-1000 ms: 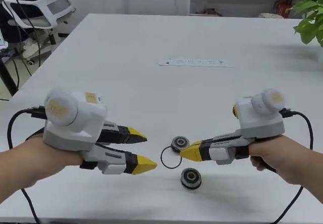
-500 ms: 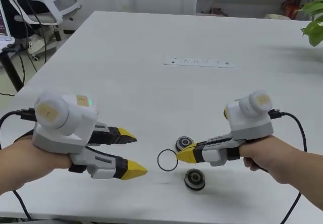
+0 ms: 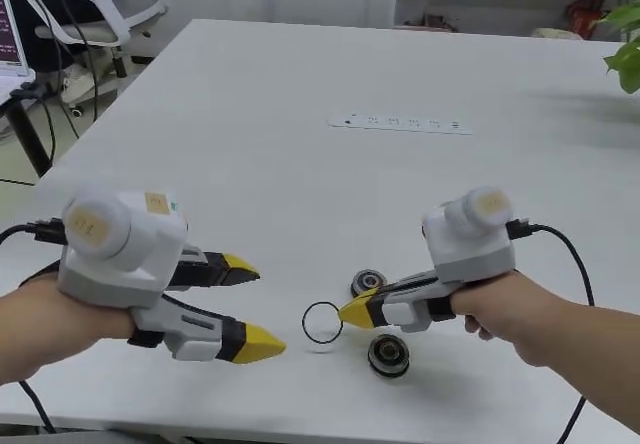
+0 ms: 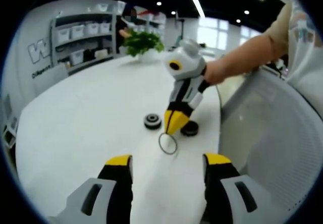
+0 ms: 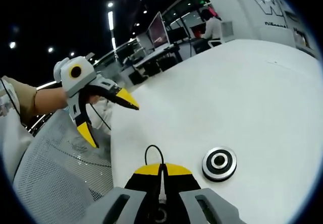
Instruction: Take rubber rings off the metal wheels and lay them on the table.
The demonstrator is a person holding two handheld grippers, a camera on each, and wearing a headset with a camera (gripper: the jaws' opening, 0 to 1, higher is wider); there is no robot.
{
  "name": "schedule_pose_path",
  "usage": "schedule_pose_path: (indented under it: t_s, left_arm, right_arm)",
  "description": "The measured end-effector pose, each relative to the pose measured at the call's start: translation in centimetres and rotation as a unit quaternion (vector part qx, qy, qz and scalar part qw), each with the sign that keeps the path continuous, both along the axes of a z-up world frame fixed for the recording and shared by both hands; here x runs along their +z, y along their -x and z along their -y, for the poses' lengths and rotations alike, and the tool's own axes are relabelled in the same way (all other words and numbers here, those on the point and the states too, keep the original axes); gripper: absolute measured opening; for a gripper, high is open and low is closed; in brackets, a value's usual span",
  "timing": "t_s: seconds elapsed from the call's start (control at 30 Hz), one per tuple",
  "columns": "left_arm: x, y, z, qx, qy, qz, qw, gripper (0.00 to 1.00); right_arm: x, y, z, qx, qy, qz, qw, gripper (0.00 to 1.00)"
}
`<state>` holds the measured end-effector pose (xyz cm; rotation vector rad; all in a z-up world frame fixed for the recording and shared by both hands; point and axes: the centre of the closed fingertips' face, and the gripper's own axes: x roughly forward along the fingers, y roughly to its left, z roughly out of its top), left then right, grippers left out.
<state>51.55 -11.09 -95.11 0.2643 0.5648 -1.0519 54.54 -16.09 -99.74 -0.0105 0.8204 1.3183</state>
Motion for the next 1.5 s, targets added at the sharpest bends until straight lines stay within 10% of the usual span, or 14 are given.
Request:
schedule_pose_path:
  t_s: [0.63,1.5]
  left_arm:
    - [-0.3,0.4,-0.5,0.003,-0.007,-0.004,1.0,0.62]
    - [0.6,0.4,2.6,-0.028,0.0,-0.002,0.9996,0.72]
  right_arm:
    - [-0.8,-0.4,-0.4,0.002,0.028,0.032,0.9991,0.12]
    - [3.6,-0.2,3.1,-0.027,-0.019,0.068,0.9971,0.26]
